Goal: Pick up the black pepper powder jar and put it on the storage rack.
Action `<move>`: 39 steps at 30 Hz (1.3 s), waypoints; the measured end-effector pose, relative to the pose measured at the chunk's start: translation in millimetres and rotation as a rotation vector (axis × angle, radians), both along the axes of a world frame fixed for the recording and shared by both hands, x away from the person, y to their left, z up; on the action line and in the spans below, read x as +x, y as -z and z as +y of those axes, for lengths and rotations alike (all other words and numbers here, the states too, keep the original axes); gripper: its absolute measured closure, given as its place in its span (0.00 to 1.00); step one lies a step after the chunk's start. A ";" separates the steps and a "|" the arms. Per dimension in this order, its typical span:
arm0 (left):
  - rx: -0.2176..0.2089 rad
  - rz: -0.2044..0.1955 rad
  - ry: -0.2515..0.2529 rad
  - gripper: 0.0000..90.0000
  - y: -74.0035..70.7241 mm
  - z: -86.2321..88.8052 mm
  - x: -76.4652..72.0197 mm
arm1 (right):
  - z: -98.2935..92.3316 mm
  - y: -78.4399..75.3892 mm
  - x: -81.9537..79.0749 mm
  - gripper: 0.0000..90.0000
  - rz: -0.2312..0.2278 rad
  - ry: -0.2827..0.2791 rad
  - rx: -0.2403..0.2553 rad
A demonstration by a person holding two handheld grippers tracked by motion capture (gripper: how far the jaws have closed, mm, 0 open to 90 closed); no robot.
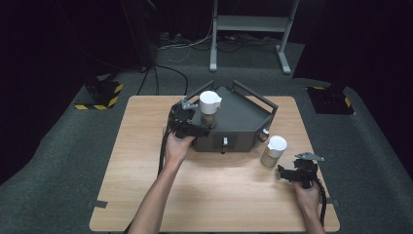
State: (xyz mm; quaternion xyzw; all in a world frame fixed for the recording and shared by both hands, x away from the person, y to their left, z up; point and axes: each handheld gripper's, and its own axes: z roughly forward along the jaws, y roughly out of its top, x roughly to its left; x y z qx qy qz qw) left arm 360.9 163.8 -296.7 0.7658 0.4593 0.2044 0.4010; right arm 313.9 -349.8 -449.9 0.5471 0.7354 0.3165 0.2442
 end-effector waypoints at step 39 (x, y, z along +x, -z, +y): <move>0.012 0.034 -0.019 0.03 52.6 14.0 -38.5 | 0.0 0.0 0.0 0.05 0.000 0.000 0.000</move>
